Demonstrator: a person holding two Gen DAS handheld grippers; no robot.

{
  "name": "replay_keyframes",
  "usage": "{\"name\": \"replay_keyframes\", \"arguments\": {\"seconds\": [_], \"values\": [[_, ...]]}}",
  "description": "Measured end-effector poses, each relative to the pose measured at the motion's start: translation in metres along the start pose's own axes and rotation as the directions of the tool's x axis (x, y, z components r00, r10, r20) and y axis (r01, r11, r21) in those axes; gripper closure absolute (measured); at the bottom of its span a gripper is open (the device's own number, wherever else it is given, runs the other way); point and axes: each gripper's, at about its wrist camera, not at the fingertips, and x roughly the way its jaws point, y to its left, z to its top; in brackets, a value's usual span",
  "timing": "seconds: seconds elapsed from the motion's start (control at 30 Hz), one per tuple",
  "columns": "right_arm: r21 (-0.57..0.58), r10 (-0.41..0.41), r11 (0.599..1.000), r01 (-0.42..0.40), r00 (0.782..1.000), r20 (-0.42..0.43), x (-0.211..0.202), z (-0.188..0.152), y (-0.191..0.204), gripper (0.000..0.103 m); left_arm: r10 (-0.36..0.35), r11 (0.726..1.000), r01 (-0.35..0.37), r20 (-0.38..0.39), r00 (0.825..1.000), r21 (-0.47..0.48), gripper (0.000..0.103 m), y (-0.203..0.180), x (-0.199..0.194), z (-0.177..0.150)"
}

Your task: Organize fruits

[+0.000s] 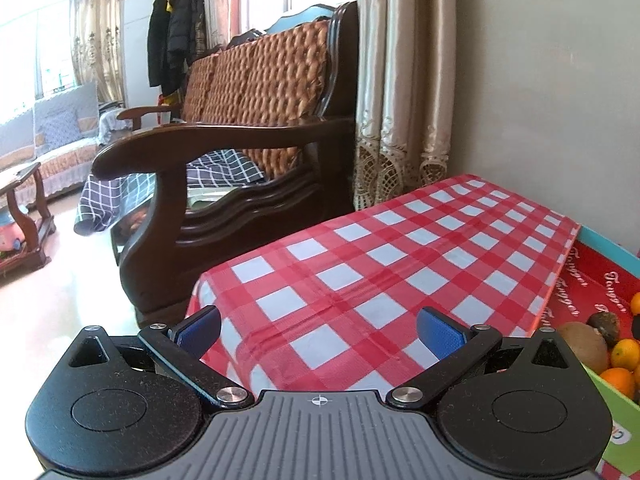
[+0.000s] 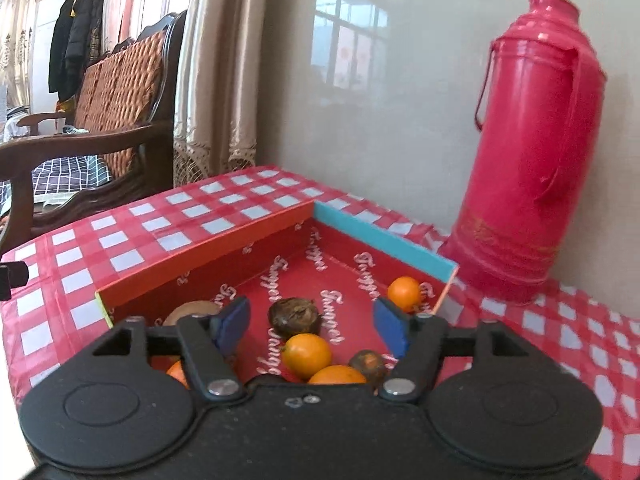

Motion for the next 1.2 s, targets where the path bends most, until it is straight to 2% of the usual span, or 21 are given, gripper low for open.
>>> {"name": "replay_keyframes", "arguments": {"seconds": [0.07,0.2,0.3,0.33,0.37,0.47,0.67,0.8,0.9,1.03,1.2], "values": [[0.004,-0.016,1.0,0.016,1.0,0.01,-0.007,0.001,-0.003,0.03,-0.036,0.999,0.036,0.005,0.999,0.005,0.0,-0.004,-0.004,0.0],[0.023,-0.044,0.999,0.044,0.999,0.024,-0.024,0.001,-0.011,0.023,-0.126,0.991,0.124,0.046,0.991,0.042,0.0,-0.018,-0.02,-0.001],[0.065,-0.071,0.996,0.069,0.997,0.028,-0.043,-0.006,-0.017,0.019,-0.204,0.976,0.197,0.074,0.976,0.096,0.0,-0.029,-0.037,-0.006],[0.092,-0.082,0.993,0.08,0.996,0.024,-0.051,-0.011,-0.019,0.011,-0.226,0.97,0.217,0.077,0.971,0.114,0.0,-0.034,-0.043,-0.007],[0.116,-0.096,0.989,0.093,0.995,0.02,-0.059,-0.016,-0.021,0.008,-0.248,0.962,0.237,0.078,0.966,0.133,0.0,-0.036,-0.049,-0.008],[0.181,-0.12,0.976,0.119,0.993,-0.004,-0.088,-0.032,-0.023,0.008,-0.32,0.934,0.302,0.073,0.945,0.191,0.0,-0.041,-0.071,-0.013],[0.223,-0.193,0.956,0.191,0.981,-0.015,-0.167,-0.045,-0.016,0.006,-0.378,0.906,0.366,0.019,0.926,0.212,0.0,-0.023,-0.138,-0.017],[0.266,-0.232,0.935,0.233,0.972,-0.036,-0.206,-0.045,-0.01,0.006,-0.392,0.896,0.369,0.049,0.919,0.245,0.0,-0.004,-0.186,-0.008],[0.293,-0.279,0.915,0.279,0.959,-0.041,-0.227,-0.05,-0.001,0.006,-0.42,0.879,0.392,0.052,0.906,0.27,0.0,0.009,-0.214,-0.006],[0.278,-0.3,0.914,0.296,0.954,-0.03,-0.244,-0.053,0.013,0.006,-0.432,0.871,0.398,0.063,0.9,0.288,0.0,0.024,-0.234,-0.01],[0.239,-0.318,0.921,0.307,0.948,0.007,-0.254,-0.048,0.027,0.006,-0.445,0.873,0.416,0.069,0.893,0.257,0.0,0.031,-0.241,-0.006]]}}
